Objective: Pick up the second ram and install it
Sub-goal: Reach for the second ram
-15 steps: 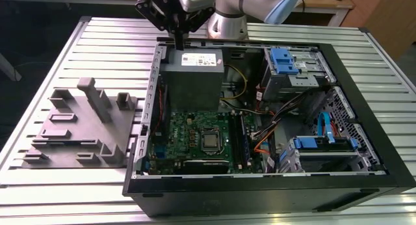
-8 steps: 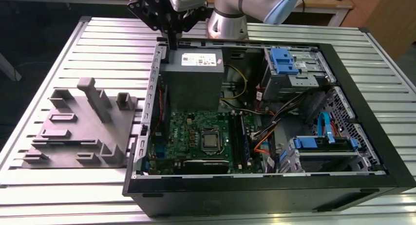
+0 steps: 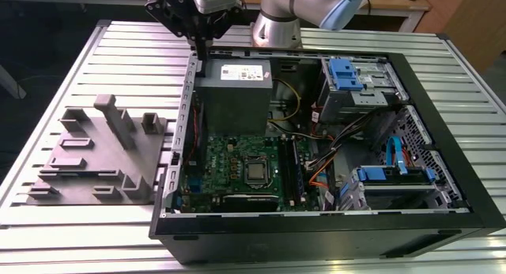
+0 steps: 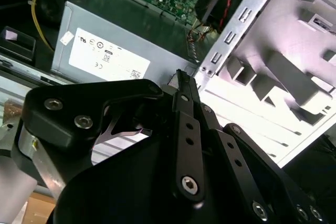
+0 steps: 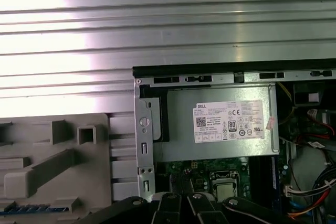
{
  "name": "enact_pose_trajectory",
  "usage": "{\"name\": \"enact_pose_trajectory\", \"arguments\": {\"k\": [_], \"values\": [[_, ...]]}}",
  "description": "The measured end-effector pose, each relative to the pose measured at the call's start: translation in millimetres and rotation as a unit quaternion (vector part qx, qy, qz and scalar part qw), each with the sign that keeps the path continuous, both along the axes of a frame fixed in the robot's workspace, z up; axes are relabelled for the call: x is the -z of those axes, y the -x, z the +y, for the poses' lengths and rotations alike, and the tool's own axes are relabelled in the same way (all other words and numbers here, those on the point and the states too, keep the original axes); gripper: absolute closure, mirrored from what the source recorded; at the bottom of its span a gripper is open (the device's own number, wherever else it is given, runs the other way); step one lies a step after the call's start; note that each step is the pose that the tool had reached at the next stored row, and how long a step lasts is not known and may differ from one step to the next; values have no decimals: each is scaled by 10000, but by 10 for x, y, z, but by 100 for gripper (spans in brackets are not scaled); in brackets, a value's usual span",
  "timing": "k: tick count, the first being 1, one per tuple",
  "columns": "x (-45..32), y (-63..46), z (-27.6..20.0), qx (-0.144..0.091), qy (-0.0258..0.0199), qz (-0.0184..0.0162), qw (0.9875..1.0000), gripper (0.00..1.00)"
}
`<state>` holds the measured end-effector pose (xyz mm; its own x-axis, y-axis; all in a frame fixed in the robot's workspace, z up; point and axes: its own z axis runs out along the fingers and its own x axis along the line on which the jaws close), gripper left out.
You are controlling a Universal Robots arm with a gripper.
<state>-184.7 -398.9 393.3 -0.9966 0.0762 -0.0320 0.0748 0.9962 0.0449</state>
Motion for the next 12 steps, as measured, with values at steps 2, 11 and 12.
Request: {"name": "enact_pose_trajectory", "arguments": {"k": [2,11,12], "values": [[0,34,0,0,0,-4,10000,93],[0,219,0,0,0,-24,10000,93],[0,241,0,0,0,-26,10000,93]]}}
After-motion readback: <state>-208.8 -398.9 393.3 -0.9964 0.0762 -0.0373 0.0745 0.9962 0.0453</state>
